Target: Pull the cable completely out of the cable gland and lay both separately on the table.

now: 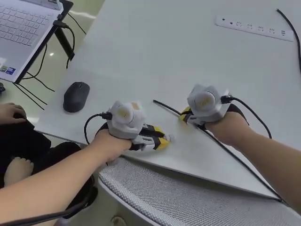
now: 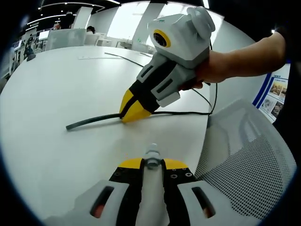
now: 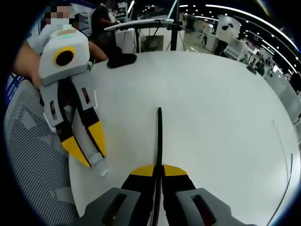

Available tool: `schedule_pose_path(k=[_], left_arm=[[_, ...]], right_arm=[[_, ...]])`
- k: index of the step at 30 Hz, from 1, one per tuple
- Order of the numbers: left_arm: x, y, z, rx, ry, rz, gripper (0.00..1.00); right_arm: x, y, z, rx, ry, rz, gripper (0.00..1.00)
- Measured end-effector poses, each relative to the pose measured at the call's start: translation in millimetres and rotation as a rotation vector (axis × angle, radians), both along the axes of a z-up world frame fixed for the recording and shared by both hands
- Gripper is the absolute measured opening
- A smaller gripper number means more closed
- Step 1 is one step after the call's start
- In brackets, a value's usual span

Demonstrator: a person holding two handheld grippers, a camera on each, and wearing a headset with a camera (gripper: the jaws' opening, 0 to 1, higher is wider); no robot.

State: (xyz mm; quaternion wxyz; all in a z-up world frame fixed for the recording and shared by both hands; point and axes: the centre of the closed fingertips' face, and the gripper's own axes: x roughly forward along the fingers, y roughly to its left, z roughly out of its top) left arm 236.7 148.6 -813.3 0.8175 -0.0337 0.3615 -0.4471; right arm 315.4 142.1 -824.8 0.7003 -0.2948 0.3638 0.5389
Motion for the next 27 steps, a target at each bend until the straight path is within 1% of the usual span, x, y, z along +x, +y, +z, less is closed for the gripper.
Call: schedule_pose_path(k=[8,9,12,15,17,20,21,22,24,27], left_arm=[[-0.2,1.4,-0.3,0.028,-0.006,-0.007,0.16],[0.6,1.6,1.0,0.025,-0.009,-0.004,0.16],[1.4,2.5,0.4,0.022,-0.006,0.003,0.16],[1.9,3.6,0.8,0.02,-0.004,0.01,0.17],[2.0,4.4,1.1,0.021,-0.006,0.01,0.17],[2.3,5.6,3.0,0.016,0.0,0.023,0.19],[2.4,5.9,3.8,0.015,-0.001,0.026,0.19],[2.7,6.8,4.5,0.017,-0.002,0.033,0.2],[2.7,8.3,6.8,0.013,-0.001,0.045,0.21],[1.9,9.4,11.6,0.011,-0.008,0.054,0.23]], right_arm=[[-2.1,0.5,-0.4,-0.005,-0.005,0.007,0.02],[-2.2,0.8,-0.5,-0.008,-0.011,0.014,0.03],[0.2,-0.1,-0.2,-0.01,-0.012,0.004,0.08],[2.0,-2.0,3.6,-0.005,-0.014,-0.004,0.09],[1.4,-2.7,7.7,0.005,-0.009,-0.013,0.11],[-1.6,-4.1,14.9,0.024,0.0,-0.022,0.15],[-1.8,-4.6,13.6,0.027,0.002,-0.023,0.17],[-3.0,-5.6,15.2,0.033,0.003,-0.023,0.18],[-4.6,-7.5,24.4,0.042,-0.005,-0.018,0.21],[-7.8,-10.4,38.0,0.062,-0.001,-0.013,0.22]])
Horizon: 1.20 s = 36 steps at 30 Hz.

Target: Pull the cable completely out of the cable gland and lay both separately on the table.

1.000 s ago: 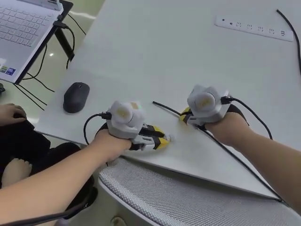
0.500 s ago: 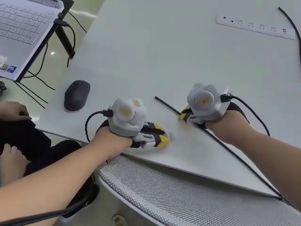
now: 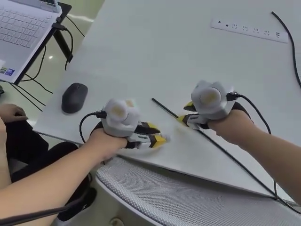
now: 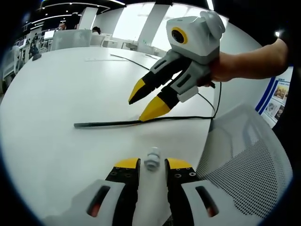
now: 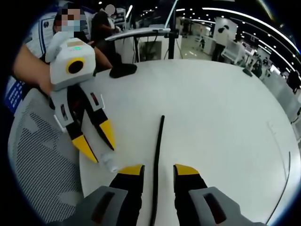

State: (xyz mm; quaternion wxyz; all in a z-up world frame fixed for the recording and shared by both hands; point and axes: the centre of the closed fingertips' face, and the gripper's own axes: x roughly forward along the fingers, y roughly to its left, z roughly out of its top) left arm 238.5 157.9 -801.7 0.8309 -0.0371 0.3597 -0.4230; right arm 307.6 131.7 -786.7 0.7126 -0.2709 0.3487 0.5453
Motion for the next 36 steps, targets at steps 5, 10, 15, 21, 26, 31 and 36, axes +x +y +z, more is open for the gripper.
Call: schedule_pose_path(k=[5,10,15,21,26,31,36], left_arm=[[1.0,0.6,17.4,-0.022,-0.026,0.038,0.27],[-1.2,-2.1,32.9,-0.041,-0.044,0.059,0.32],[-4.7,-1.6,44.6,-0.058,-0.049,0.085,0.36],[-10.7,-1.6,57.7,-0.064,-0.059,0.106,0.41],[-14.1,2.3,72.2,-0.06,-0.086,0.121,0.5],[-18.2,10.0,81.2,-0.042,-0.107,0.132,0.56],[-21.7,13.7,86.4,-0.044,-0.106,0.157,0.59]], right_arm=[[-1.4,-7.8,27.1,0.062,-0.005,-0.022,0.3],[-7.2,-23.8,51.2,0.113,0.009,-0.048,0.32],[-15.2,-43.7,70.9,0.157,0.002,-0.067,0.37],[-25.6,-69.3,89.1,0.231,0.014,-0.123,0.46],[-33.3,-96.6,104.1,0.302,0.017,-0.197,0.53],[-42.1,-131.3,109.0,0.335,0.026,-0.277,0.58],[-47.1,-162.0,106.5,0.36,0.036,-0.341,0.64]])
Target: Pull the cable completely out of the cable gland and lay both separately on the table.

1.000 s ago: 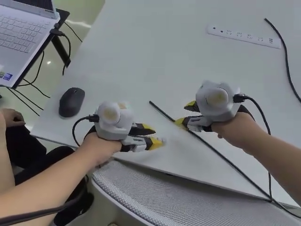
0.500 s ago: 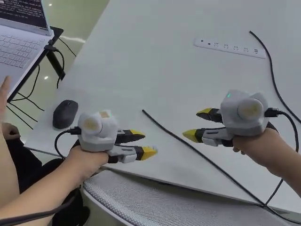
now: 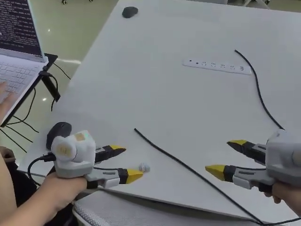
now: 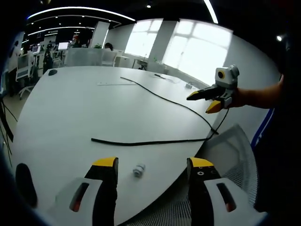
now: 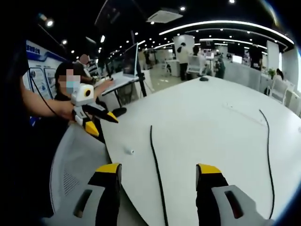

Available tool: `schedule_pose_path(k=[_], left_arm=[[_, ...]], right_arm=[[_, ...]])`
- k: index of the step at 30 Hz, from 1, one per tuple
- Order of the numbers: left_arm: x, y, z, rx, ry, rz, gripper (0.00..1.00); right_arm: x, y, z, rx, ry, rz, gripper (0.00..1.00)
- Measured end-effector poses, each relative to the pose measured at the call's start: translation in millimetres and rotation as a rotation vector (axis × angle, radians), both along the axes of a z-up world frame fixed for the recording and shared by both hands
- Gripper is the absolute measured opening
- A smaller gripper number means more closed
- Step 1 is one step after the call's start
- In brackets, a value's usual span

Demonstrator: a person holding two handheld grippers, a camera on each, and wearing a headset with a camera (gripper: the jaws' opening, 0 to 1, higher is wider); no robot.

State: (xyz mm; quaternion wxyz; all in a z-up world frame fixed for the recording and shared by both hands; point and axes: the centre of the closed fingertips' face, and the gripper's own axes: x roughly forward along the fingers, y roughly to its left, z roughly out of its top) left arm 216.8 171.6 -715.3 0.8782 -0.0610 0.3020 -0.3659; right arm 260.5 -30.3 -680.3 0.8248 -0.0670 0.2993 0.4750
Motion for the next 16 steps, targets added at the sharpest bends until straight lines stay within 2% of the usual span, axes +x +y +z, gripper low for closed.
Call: schedule_pose_path(k=[7,11,13,16], left_arm=[[-6.5,-3.3,8.8,-0.019,0.002,0.0,0.67],[-11.8,-3.6,5.4,0.023,0.002,-0.02,0.72],[-14.3,-2.3,1.8,0.03,0.026,-0.019,0.75],[-15.3,-0.8,0.5,0.033,0.034,-0.011,0.78]], right_arm=[[-11.0,-25.1,-10.0,0.007,0.006,-0.024,0.73],[-22.0,-32.6,-15.4,-0.015,-0.001,-0.004,0.79],[-25.7,-34.6,-18.0,-0.017,0.004,0.002,0.82],[-32.6,-38.0,-25.6,-0.025,0.031,0.007,0.88]])
